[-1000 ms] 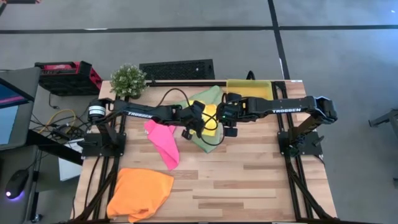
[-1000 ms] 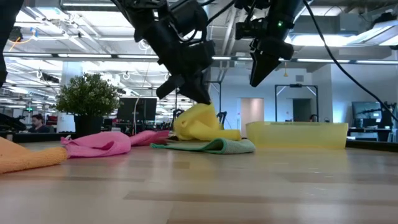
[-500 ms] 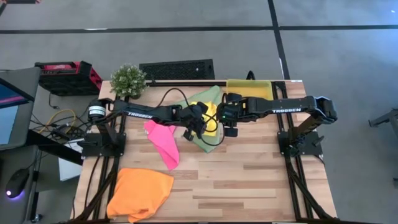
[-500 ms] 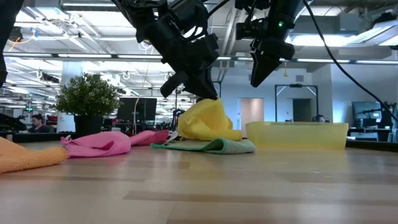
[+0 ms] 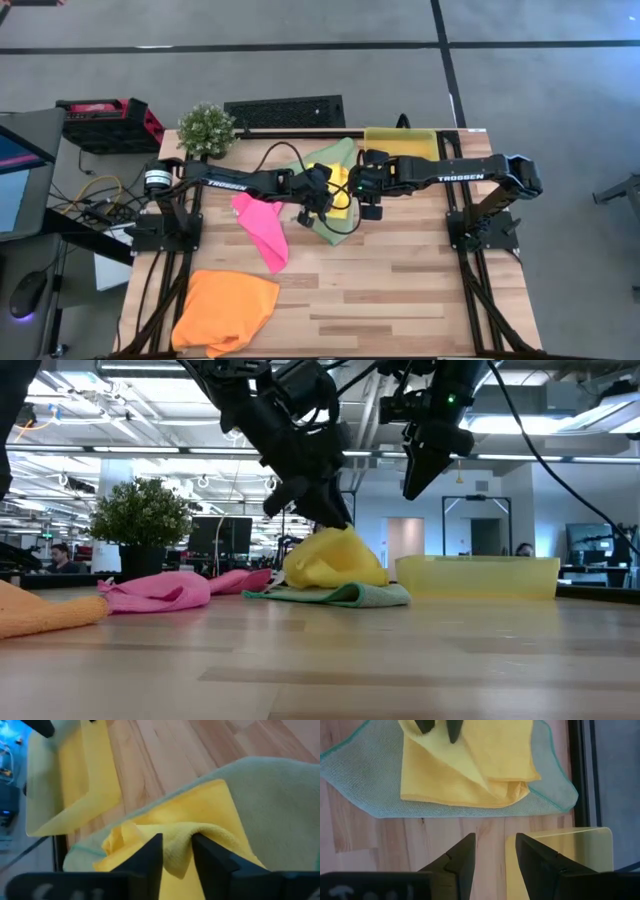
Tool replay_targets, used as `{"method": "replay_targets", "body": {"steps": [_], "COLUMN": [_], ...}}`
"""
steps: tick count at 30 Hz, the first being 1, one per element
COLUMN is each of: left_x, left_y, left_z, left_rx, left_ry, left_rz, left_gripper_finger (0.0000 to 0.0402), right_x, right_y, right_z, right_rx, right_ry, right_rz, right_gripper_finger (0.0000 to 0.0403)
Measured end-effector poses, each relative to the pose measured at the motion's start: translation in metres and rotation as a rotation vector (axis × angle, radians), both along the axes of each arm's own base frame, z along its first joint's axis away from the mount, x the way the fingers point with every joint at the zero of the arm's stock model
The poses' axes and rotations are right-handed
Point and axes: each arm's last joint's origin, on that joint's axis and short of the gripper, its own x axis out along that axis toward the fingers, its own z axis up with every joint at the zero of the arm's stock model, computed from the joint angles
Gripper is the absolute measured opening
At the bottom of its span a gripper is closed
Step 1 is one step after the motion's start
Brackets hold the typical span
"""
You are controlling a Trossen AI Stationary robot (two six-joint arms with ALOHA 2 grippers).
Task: Fold microfiber towels
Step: Fold the yellow towel
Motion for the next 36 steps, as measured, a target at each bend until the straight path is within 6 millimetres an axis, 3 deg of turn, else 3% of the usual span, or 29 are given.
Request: {"method": "replay_targets", "body": {"steps": [7, 15, 23, 28, 36], "left_x": [0.002, -0.003, -0.034, -0.060, -0.091], "left_y": [0.000, -0.009, -0.019, -0.030, -0.052], "left_z": [-0.009, -0.001, 0.037, 0.063, 0.091], "left_rx": [-0.024, -0.042, -0.159, -0.250, -0.323], "left_ry": [0.019, 0.024, 0.055, 0.069, 0.069], "left_rz": [0.073, 0.081, 0.174, 0.230, 0.260], "left_gripper_finger": [0.0150, 0.0154, 0.0153, 0.0153, 0.0153], "right_x": [-0.001, -0.001, 0.008, 0.028, 0.055], "right_y": [0.000, 0.000, 0.004, 0.008, 0.011], "right_z": [0.000, 0.000, -0.004, -0.023, -0.057], "right_rx": [0.001, 0.000, 0.044, 0.042, -0.004], "right_ry": [0.007, 0.007, 0.010, 0.019, 0.021], "right_rz": [0.001, 0.003, 0.182, 0.357, 0.444], "right_gripper_finger": [0.0164, 0.0164, 0.0164, 0.0164, 0.0164]}}
